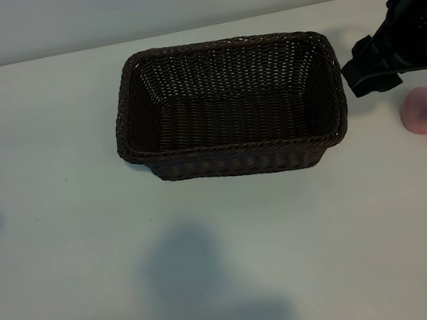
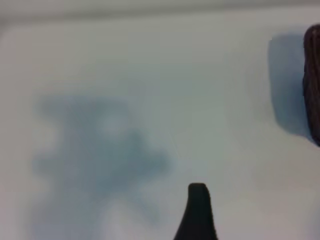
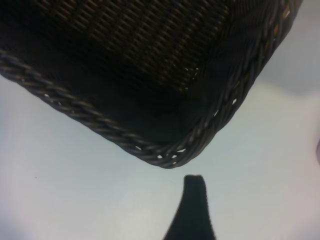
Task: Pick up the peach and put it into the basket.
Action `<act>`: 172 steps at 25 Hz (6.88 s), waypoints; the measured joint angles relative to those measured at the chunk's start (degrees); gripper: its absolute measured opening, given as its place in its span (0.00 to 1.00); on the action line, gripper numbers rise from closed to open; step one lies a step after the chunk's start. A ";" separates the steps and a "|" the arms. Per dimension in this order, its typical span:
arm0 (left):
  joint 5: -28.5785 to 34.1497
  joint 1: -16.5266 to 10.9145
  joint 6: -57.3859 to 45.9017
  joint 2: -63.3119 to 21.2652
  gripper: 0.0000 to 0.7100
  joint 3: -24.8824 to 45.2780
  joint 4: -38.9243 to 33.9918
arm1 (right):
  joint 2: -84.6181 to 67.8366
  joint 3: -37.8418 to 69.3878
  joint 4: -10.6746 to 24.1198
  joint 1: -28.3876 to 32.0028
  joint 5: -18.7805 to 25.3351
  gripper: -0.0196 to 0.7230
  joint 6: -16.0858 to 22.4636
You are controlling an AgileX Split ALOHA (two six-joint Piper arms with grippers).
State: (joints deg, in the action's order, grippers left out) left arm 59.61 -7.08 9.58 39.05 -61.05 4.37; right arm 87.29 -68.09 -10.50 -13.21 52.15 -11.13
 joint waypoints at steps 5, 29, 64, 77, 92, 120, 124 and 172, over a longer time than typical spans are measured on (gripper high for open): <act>0.17 1.82 -1.73 -14.89 0.84 11.82 -4.37 | 0.00 0.00 0.00 0.00 0.23 0.83 0.00; 2.83 2.07 -10.85 -36.24 0.84 31.95 -4.37 | 0.00 0.00 0.00 0.00 0.29 0.83 0.00; 2.83 11.08 -9.58 -39.57 0.83 32.40 -4.37 | 18.08 3.58 16.95 7.98 -12.87 0.80 16.68; 2.83 11.13 -9.58 -39.57 0.83 32.40 -4.37 | 24.26 3.58 16.50 11.86 -16.70 0.48 16.77; 2.83 11.13 -9.58 -39.57 0.83 32.40 -4.37 | 17.32 -9.44 14.61 11.90 1.04 0.10 16.72; 2.83 11.19 -9.58 -39.57 0.83 32.40 -4.37 | 20.39 -21.66 6.03 -13.72 2.23 0.10 14.38; 2.83 11.19 -9.58 -39.57 0.83 32.40 -4.37 | 24.90 -21.66 6.15 -13.72 -1.87 0.10 14.18; 2.83 11.19 -9.58 -39.57 0.83 32.40 -4.37 | 31.01 -45.02 4.08 31.09 17.62 0.83 9.43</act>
State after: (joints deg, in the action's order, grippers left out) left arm 62.44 4.11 0.00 -0.52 -28.65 0.00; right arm 118.29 -113.11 -6.42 17.88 69.77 -1.69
